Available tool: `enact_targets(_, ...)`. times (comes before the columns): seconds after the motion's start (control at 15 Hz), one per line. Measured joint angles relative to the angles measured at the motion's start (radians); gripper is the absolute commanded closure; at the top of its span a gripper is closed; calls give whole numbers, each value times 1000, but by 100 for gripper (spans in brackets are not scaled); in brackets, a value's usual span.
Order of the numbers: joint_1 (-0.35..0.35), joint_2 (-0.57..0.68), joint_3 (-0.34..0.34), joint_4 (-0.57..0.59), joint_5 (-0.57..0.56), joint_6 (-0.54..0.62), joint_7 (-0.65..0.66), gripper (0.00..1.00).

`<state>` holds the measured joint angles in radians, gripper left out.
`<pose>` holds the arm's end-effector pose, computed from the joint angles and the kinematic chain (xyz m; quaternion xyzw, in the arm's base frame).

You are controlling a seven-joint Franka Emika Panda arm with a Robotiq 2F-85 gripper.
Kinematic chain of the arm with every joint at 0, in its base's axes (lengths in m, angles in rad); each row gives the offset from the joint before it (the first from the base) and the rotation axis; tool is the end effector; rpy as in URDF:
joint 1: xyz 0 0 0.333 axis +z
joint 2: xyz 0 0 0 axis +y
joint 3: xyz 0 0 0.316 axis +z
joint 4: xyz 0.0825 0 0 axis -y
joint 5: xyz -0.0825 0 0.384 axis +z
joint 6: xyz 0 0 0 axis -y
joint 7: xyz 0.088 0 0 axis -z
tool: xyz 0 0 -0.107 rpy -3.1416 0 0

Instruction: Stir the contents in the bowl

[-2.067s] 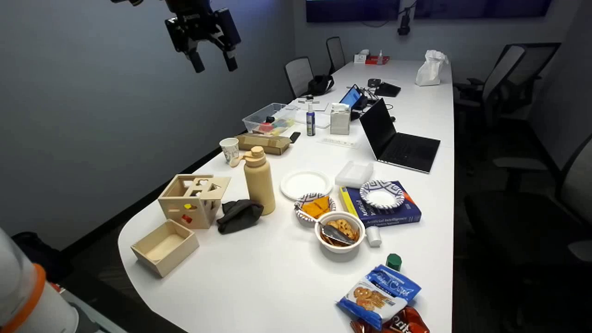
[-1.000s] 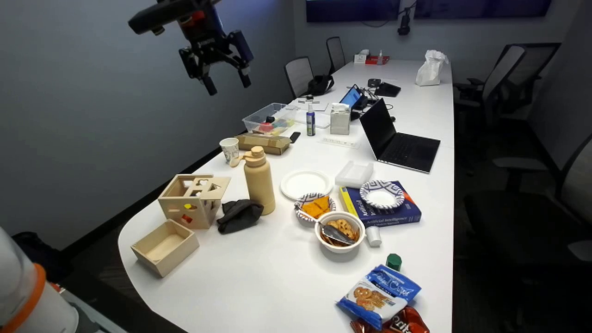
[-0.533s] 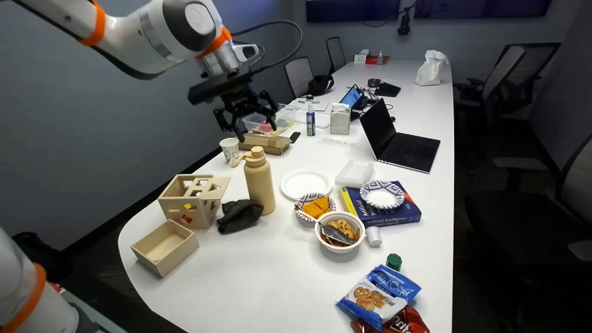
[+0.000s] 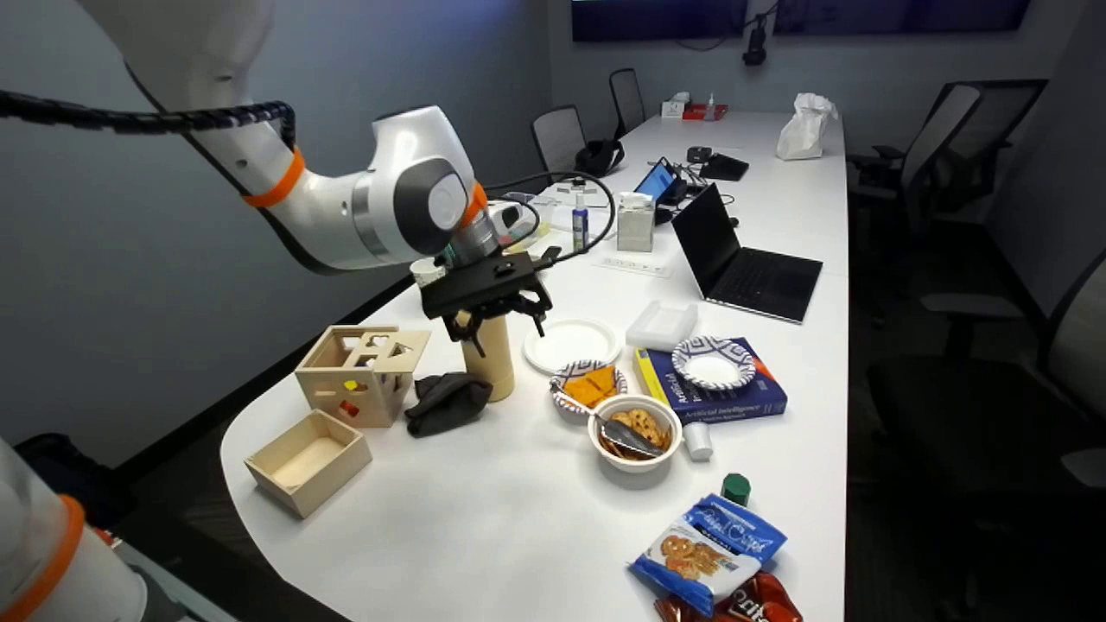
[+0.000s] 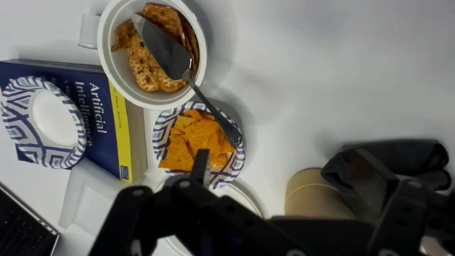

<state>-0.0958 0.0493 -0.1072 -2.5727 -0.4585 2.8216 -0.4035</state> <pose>0.4581 -0.0721 0.2622 0.9431 0.3037 0.0638 0.1197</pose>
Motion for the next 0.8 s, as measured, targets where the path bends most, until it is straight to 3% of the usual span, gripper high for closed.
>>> enact_targets(0.4,-39,195,-19,26,0,164,-94,0)
enact_targets(0.8,-38,317,-26,123,-1,187,-97,0)
